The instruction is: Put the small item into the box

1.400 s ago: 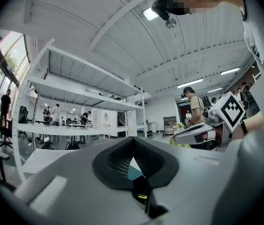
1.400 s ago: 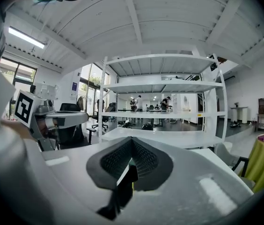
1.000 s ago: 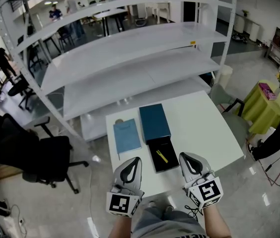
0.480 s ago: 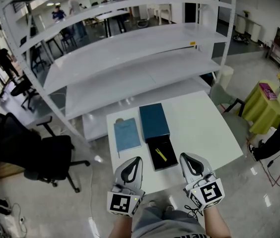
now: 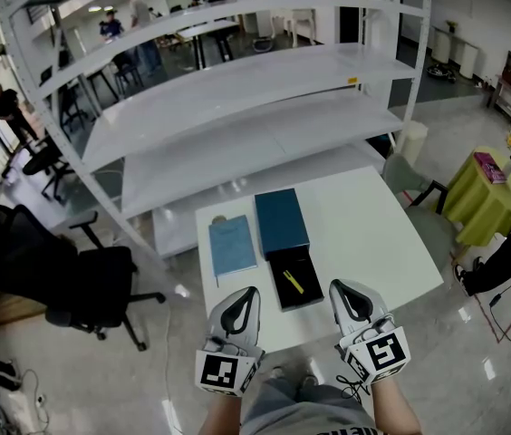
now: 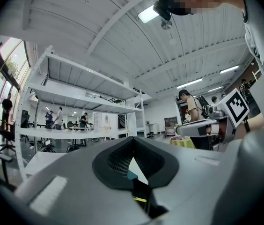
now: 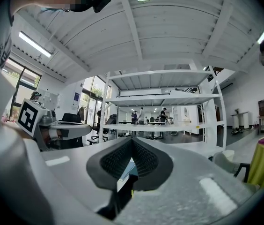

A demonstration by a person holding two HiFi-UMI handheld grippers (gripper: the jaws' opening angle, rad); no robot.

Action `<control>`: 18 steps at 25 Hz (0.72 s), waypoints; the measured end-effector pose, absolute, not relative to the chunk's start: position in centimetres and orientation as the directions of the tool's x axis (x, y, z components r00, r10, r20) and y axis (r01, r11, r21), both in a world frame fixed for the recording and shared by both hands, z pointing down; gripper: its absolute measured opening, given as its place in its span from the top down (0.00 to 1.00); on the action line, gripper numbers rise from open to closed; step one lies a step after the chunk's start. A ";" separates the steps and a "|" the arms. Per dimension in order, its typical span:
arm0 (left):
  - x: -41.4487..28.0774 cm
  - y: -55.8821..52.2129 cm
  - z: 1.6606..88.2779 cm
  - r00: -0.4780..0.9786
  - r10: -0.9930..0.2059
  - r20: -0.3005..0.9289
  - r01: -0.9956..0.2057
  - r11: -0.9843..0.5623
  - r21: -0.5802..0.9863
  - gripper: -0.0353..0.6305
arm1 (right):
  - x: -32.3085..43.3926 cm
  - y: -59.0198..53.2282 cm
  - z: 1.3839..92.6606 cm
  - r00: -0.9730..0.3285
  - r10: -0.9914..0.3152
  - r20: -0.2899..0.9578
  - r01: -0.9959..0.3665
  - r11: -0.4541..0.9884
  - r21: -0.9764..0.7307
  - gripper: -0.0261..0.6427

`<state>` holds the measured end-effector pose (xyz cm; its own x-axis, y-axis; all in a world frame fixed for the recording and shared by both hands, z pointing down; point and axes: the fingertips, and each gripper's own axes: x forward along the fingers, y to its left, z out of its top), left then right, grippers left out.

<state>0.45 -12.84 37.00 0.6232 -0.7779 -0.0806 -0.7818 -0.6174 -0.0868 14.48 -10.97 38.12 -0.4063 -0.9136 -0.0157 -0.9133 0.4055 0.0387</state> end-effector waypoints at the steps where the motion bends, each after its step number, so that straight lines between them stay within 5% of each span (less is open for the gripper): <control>1: 0.5 -12.8 37.0 0.623 -0.778 -0.079 -0.782 -0.617 -0.087 0.94 | 14.5 -10.9 38.1 -0.407 -0.913 -0.018 -0.913 0.406 0.038 0.96; 18: 0.1 -12.3 36.9 0.608 -0.790 -0.080 -0.794 -0.602 -0.086 0.94 | 14.2 -10.6 37.4 -0.414 -0.910 -0.033 -0.910 0.412 0.046 0.96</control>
<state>0.12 -12.29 36.86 0.6077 -0.7901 -0.0803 -0.7939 -0.6019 -0.0862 14.23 -10.63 37.44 -0.4141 -0.9097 -0.0326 -0.9098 0.4125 0.0463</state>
